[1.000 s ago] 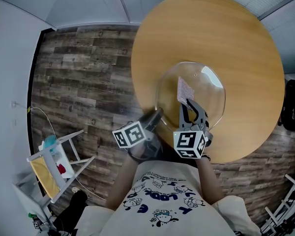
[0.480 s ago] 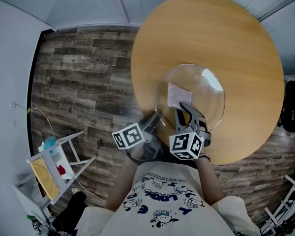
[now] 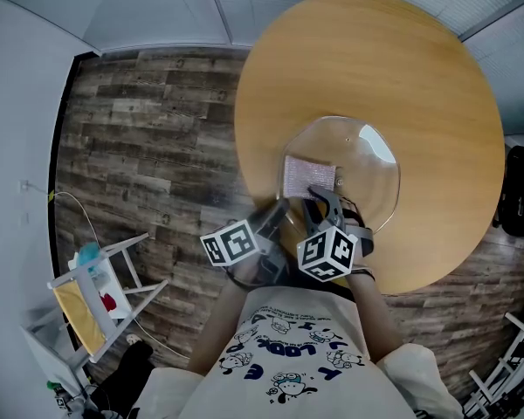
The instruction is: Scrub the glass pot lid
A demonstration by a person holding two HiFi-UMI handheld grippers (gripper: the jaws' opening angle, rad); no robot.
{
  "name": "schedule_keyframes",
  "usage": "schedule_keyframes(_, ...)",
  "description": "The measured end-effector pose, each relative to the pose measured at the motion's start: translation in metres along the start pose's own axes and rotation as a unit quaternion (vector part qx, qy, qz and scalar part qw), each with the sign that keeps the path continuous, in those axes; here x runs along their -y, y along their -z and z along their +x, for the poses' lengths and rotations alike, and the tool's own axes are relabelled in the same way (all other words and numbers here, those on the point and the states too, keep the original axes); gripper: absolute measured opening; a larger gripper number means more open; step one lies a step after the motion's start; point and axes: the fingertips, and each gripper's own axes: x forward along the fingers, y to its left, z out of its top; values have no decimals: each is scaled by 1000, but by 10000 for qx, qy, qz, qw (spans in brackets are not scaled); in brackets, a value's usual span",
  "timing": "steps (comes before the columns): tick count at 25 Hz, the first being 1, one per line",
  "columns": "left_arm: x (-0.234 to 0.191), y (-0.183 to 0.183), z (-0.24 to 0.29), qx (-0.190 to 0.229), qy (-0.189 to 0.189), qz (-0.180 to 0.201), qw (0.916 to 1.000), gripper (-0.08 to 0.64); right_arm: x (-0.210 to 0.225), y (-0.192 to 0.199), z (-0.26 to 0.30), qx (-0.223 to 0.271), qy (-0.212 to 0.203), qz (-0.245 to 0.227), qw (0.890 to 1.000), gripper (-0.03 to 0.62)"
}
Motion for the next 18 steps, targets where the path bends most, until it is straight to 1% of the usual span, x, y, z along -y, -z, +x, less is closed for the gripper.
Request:
schedule_keyframes(3, -2, 1, 0, -42, -53, 48, 10000, 78, -5, 1, 4, -112, -224, -168, 9995, 74)
schedule_keyframes(6, -1, 0, 0, -64, -61, 75, 9999, 78, -5, 1, 6, -161, -358, -174, 9991, 74)
schedule_keyframes(18, -1, 0, 1, -127, -151, 181, 9996, 78, -6, -1, 9, -342, -673, -218, 9969, 74)
